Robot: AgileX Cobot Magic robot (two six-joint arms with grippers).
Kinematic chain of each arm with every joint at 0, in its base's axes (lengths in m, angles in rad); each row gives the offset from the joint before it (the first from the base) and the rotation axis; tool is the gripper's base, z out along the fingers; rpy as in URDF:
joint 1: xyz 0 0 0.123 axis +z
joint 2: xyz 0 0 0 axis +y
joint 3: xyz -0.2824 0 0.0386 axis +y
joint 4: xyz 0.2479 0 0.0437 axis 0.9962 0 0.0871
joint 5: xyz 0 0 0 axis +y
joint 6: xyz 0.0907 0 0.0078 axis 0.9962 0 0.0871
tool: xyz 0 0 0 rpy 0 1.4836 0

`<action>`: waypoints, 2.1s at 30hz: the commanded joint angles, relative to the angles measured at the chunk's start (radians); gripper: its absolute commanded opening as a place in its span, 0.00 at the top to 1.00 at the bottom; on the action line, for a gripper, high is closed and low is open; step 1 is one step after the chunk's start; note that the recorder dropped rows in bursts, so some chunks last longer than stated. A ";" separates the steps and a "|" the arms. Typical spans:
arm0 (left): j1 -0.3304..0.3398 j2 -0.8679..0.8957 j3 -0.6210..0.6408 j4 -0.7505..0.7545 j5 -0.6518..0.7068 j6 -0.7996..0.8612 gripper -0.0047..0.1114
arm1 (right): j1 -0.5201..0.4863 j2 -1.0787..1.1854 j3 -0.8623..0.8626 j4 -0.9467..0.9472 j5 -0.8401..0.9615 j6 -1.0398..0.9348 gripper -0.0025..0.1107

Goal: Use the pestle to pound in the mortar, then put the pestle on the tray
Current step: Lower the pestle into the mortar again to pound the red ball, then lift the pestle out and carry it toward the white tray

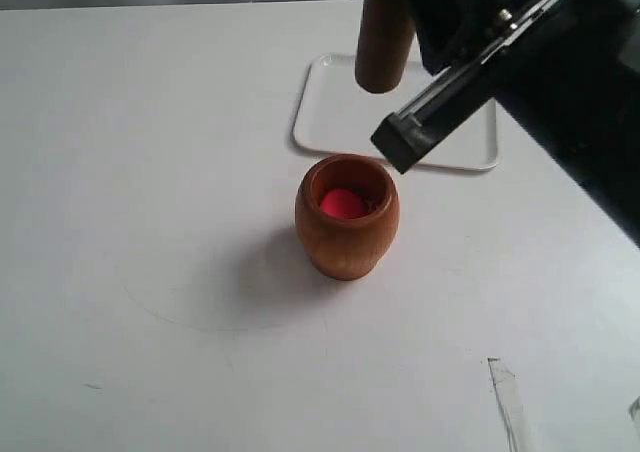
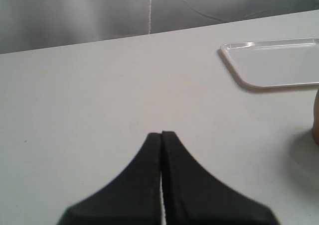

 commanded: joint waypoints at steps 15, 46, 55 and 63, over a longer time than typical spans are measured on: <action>-0.008 -0.001 0.001 -0.007 -0.003 -0.008 0.96 | 0.002 0.591 0.001 0.045 0.039 0.082 0.98; -0.008 -0.001 0.001 -0.007 -0.003 -0.008 0.96 | -0.292 0.095 -0.388 0.759 0.675 -0.890 0.98; -0.008 -0.001 0.001 -0.007 -0.003 -0.008 0.96 | -0.503 0.501 -0.624 0.746 1.086 -0.892 0.98; -0.008 -0.001 0.001 -0.007 -0.003 -0.008 0.96 | -0.515 0.805 -0.814 0.715 1.164 -0.892 0.98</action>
